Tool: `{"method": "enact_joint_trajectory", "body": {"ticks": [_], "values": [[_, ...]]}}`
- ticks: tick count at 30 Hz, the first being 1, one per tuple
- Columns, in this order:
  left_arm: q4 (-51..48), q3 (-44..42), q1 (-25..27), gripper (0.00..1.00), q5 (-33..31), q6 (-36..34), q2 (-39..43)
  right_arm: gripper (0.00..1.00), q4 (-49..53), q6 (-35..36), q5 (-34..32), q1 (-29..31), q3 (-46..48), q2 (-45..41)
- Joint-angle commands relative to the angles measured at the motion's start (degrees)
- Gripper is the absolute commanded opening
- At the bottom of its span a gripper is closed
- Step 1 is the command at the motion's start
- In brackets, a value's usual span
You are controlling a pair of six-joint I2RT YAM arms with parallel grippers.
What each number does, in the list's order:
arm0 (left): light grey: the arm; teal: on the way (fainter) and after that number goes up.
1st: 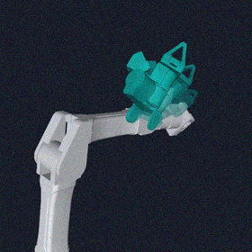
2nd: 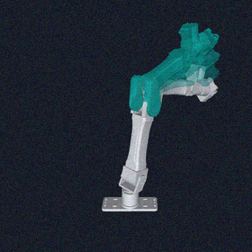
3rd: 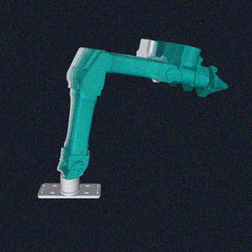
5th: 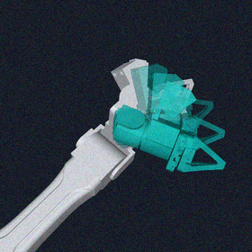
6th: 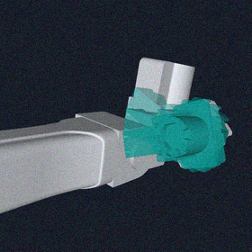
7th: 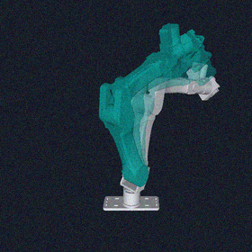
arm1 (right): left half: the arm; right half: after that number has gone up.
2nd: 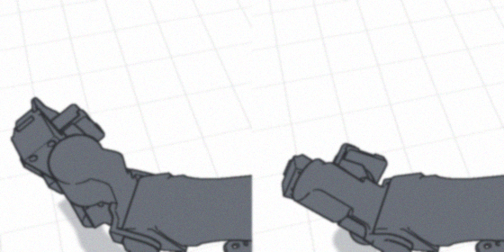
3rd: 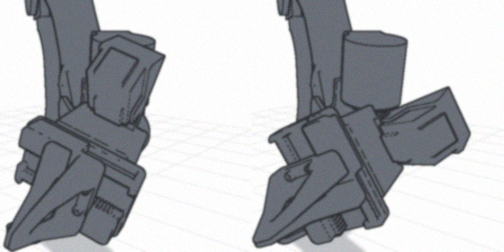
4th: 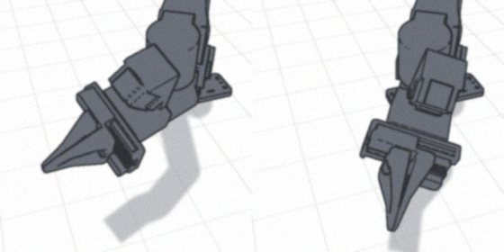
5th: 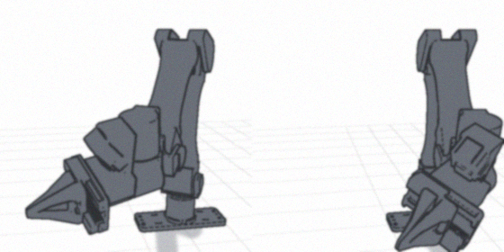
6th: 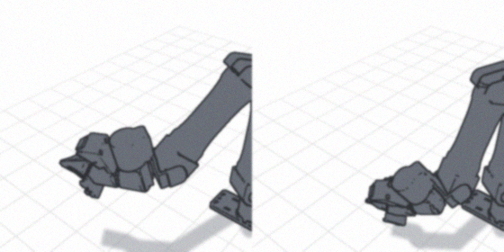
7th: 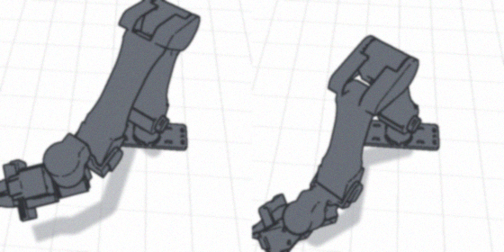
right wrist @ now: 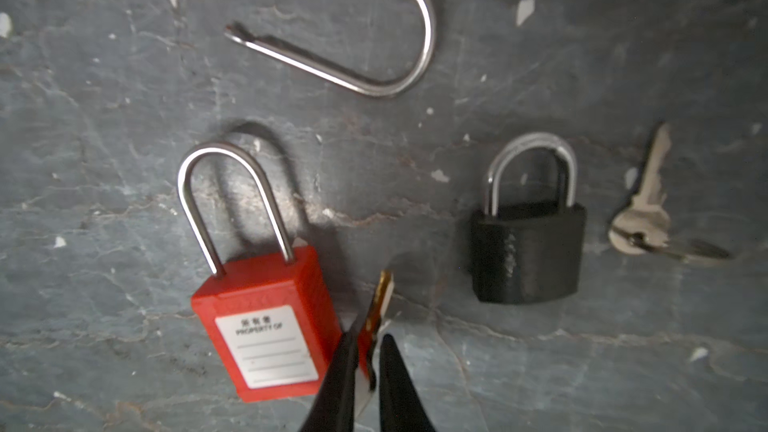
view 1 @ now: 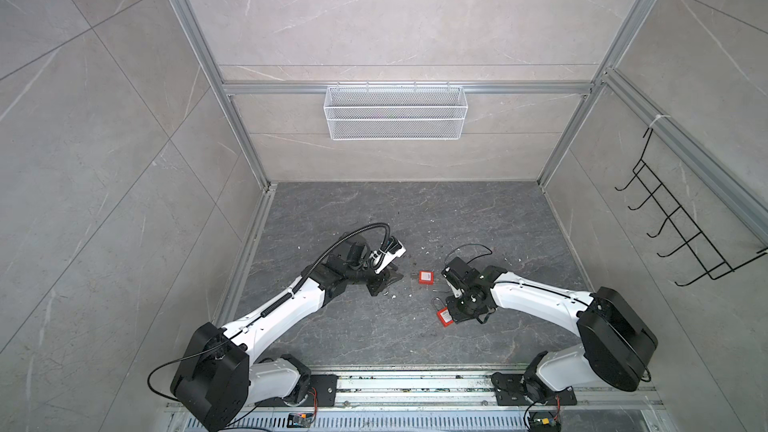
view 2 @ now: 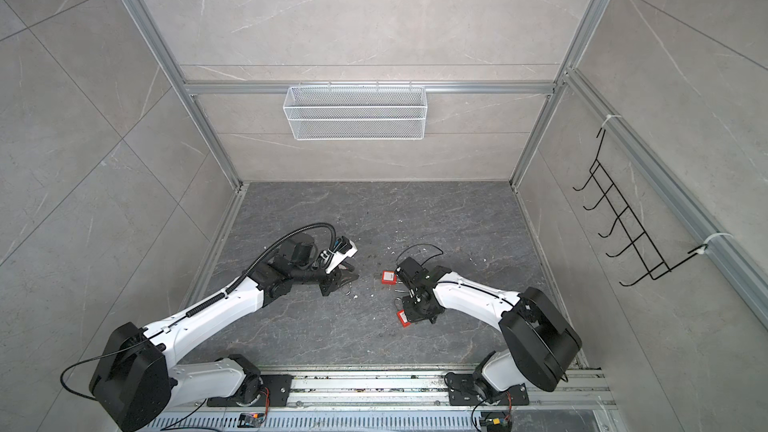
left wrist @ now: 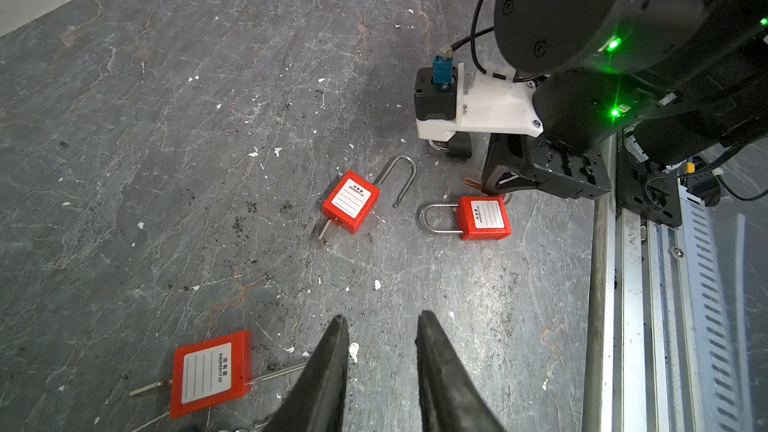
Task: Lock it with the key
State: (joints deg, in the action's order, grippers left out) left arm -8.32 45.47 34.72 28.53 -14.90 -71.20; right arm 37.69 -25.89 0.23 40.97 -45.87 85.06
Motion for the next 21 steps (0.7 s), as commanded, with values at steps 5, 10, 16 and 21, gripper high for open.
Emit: {"method": "enact_joint_trajectory", "body": {"ticks": [5, 10, 16, 21], "values": [[0.58, 0.14, -0.24, 0.31, -0.41, 2.02, 2.55, 0.18, -2.23, 2.49, -3.23, 0.38, -0.7, 1.08], [-0.08, 0.12, -0.26, 0.31, -0.55, 2.15, 3.4, 0.24, 0.93, 3.24, -5.63, 0.43, -1.93, -0.51], [-0.69, 0.9, -0.32, 0.31, -2.47, 3.11, 5.25, 0.37, 7.0, 2.67, -7.87, 1.29, -7.64, -4.05], [0.31, 0.04, -0.32, 0.31, -5.18, 4.12, 7.4, 0.58, 9.53, -12.8, -9.42, 2.7, -15.43, -2.9]]}}
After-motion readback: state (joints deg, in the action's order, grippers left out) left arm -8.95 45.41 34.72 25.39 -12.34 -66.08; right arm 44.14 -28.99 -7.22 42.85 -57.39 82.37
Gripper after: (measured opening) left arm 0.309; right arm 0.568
